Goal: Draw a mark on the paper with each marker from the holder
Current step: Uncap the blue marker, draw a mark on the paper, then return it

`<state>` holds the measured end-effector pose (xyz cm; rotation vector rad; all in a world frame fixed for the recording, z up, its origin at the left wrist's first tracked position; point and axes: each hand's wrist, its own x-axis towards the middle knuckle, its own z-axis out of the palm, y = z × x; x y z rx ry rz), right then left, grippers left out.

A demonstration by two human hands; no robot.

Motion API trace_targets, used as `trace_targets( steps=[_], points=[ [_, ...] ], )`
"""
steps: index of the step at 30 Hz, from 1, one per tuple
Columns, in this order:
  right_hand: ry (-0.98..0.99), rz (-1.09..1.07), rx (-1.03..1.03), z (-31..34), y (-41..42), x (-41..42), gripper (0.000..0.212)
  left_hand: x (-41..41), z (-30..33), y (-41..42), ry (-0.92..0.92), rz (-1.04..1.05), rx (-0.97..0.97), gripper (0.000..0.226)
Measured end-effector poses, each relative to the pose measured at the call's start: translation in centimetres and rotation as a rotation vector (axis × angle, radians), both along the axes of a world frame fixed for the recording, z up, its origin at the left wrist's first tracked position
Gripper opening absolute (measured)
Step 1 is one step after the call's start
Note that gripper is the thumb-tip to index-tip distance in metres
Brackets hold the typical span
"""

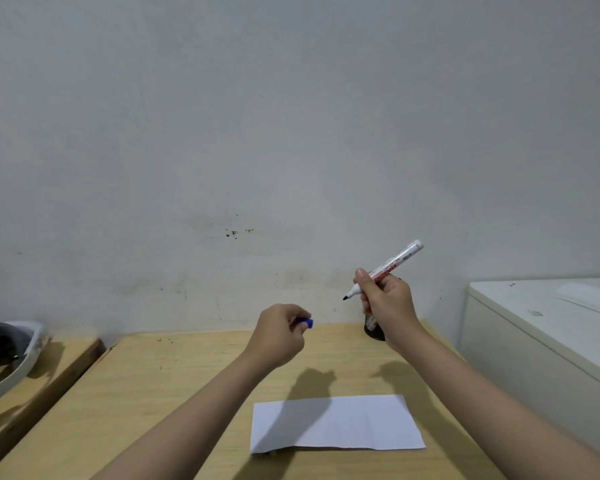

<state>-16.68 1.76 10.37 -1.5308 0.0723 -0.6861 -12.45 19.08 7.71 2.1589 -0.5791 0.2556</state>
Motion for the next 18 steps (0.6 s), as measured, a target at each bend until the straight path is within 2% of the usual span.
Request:
trace_targets(
  steps=[4, 10, 14, 16, 18],
  points=[
    [0.055, 0.017, -0.043, -2.3, 0.3, 0.1, 0.031, 2.1, -2.1, 1.2, 0.114, 0.055, 0.142, 0.029],
    [0.089, 0.055, -0.174, -5.3, 0.8, 0.1, 0.031, 4.7, -6.2, 2.1, 0.289, 0.065, 0.333, 0.015],
    [0.105, 0.085, -0.194, -6.8, 0.9, 0.5, 0.021, 5.8, -8.5, 2.1, 0.352, 0.055, 0.337, 0.007],
    [0.108, 0.103, -0.198, -7.3, 1.1, 0.7, 0.017, 6.3, -9.1, 2.0, 0.366, 0.051, 0.314, 0.017],
    [0.114, 0.125, -0.182, -7.6, 1.4, 0.8, 0.016, 6.5, -9.3, 2.2, 0.372, 0.057, 0.311, 0.007]
  ],
)
